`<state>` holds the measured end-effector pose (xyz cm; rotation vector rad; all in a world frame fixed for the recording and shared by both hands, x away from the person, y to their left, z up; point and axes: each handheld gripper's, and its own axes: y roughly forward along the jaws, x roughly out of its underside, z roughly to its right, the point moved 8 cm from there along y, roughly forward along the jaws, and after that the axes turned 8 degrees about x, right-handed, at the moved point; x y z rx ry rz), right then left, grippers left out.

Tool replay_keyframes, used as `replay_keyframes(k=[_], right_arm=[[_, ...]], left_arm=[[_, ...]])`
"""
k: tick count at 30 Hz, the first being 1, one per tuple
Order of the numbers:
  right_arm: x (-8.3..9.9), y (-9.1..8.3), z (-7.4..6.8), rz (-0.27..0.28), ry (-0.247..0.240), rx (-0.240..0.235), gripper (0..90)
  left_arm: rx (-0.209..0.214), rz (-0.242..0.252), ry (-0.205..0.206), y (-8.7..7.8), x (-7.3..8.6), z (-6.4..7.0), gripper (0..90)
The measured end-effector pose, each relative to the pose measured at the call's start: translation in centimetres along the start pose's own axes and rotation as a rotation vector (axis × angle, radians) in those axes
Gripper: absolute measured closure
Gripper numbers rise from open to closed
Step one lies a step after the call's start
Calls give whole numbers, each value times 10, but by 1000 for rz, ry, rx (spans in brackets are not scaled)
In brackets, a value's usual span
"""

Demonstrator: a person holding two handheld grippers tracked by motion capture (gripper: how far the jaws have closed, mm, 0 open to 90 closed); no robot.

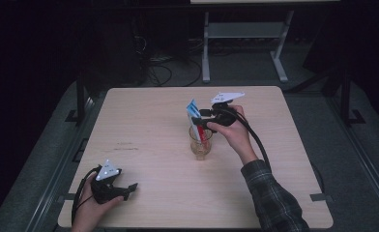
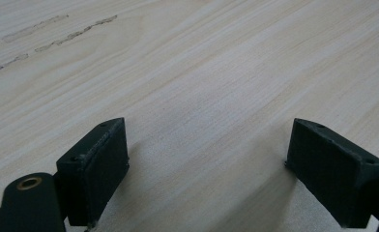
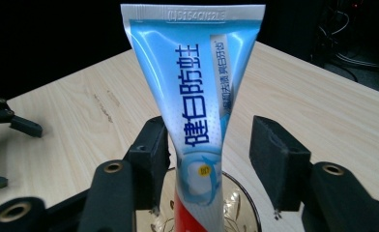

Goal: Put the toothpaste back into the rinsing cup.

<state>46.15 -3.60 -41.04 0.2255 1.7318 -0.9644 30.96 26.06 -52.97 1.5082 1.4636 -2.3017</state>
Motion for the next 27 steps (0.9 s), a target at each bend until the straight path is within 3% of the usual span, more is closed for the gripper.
replay_keyframes(k=[12,27], right_arm=[[10,-32,13,21,30,9,398],[39,-78,29,30,35,72,371]], left_arm=[[-3,1,-4,0,0,0,137],[-4,1,-5,0,0,0,137]])
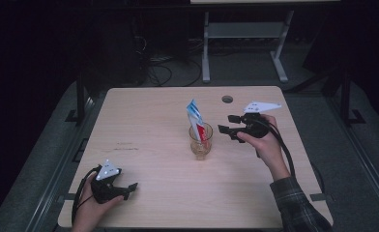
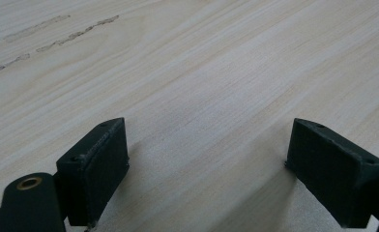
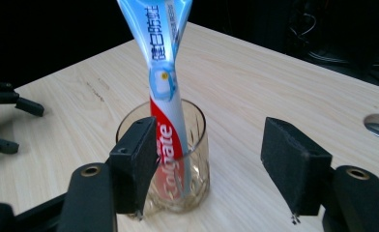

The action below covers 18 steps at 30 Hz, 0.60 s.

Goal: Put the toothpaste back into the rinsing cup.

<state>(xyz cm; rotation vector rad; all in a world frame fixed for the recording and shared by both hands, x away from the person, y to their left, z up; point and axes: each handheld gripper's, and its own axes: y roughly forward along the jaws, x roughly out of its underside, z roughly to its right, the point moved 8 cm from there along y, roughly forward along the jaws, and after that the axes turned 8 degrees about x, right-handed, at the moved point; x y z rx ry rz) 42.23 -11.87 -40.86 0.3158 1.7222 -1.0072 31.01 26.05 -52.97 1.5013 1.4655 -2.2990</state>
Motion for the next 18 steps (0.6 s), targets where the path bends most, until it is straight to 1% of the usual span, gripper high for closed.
replay_keyframes(k=[3,11,14,18], right_arm=[[7,-10,2,5,8,6,365],[33,-31,11,-8,23,45,353],[44,-38,12,-21,30,50,345],[62,-45,13,-28,55,59,340]], left_arm=[[0,0,0,0,0,0,137],[-3,-1,-1,0,0,0,137],[-3,-1,-2,0,0,0,137],[-4,-1,-2,0,0,0,137]])
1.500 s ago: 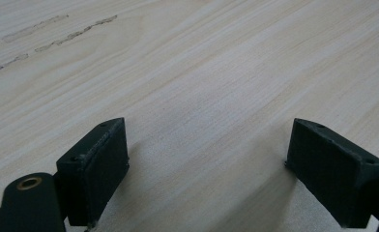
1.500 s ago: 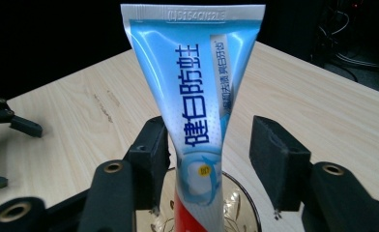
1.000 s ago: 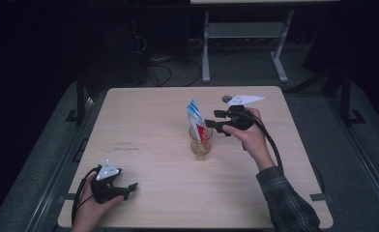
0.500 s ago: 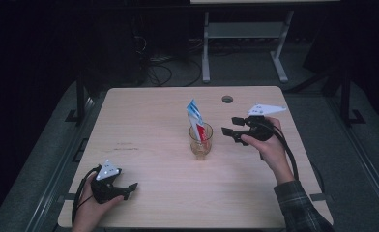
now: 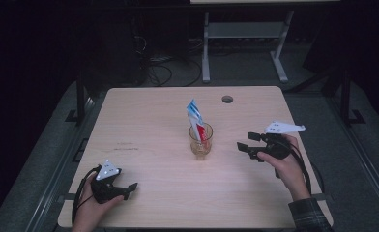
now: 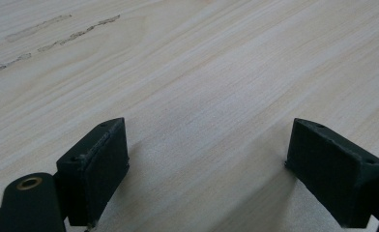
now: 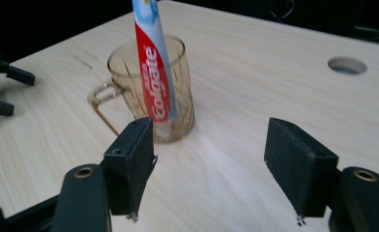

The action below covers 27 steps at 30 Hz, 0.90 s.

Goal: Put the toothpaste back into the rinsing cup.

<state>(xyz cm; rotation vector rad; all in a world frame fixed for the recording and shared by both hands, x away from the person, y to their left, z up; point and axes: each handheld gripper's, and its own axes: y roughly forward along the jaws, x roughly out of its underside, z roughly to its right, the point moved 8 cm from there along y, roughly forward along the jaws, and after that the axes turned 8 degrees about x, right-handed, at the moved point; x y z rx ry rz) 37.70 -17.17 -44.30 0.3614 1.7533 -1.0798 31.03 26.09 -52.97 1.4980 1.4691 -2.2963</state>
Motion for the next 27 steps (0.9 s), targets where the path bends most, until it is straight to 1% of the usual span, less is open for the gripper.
replay_keyframes(k=[3,6,13,17,20,27], right_arm=[[12,-4,1,-13,18,1,332],[24,-9,2,-24,25,3,319],[48,-18,9,-56,43,30,286],[61,-22,13,-75,43,50,271],[69,-25,14,-90,48,56,258],[86,-30,15,-122,40,73,238]], left_arm=[[-2,1,-1,0,0,0,137],[-1,1,-1,0,0,0,137],[-2,1,-1,0,0,0,137],[-1,2,-1,0,0,0,137],[-2,4,-1,0,0,0,137],[-2,4,-1,0,0,0,137]])
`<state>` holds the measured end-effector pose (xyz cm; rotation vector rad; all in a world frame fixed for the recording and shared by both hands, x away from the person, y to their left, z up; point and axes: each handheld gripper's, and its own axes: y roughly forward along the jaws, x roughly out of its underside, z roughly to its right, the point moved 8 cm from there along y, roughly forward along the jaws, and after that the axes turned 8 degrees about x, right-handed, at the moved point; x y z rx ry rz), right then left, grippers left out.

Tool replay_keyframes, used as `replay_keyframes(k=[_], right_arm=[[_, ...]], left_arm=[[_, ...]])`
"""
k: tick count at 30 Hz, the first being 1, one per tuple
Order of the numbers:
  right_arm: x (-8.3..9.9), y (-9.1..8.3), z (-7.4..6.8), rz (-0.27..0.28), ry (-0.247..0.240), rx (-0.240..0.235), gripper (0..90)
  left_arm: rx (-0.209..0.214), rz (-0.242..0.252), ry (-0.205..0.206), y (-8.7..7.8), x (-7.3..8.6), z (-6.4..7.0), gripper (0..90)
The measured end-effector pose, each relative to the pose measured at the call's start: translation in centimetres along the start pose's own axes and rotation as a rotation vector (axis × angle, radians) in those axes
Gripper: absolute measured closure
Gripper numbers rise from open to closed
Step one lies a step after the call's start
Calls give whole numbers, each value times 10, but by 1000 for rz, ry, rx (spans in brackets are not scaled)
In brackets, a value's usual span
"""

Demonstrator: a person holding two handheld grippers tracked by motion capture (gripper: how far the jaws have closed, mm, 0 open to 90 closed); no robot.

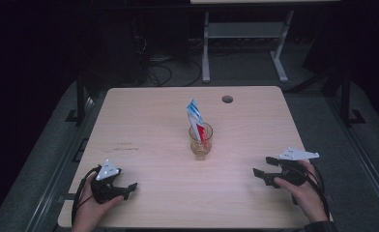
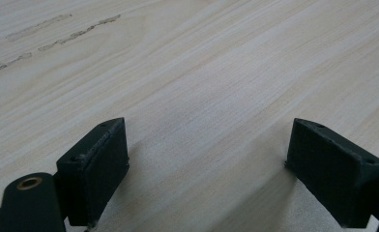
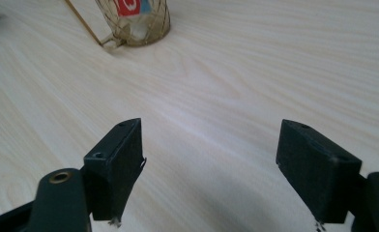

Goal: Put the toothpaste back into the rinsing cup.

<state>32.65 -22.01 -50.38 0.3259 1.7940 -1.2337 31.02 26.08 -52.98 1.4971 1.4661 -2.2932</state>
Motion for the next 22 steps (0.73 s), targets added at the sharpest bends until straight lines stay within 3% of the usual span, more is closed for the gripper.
replay_keyframes(k=[15,22], right_arm=[[37,-1,6,-113,-85,82,199],[42,-2,7,-97,-117,109,156]], left_arm=[[0,-1,1,0,0,0,137],[-13,-1,-8,-1,1,-1,135]])
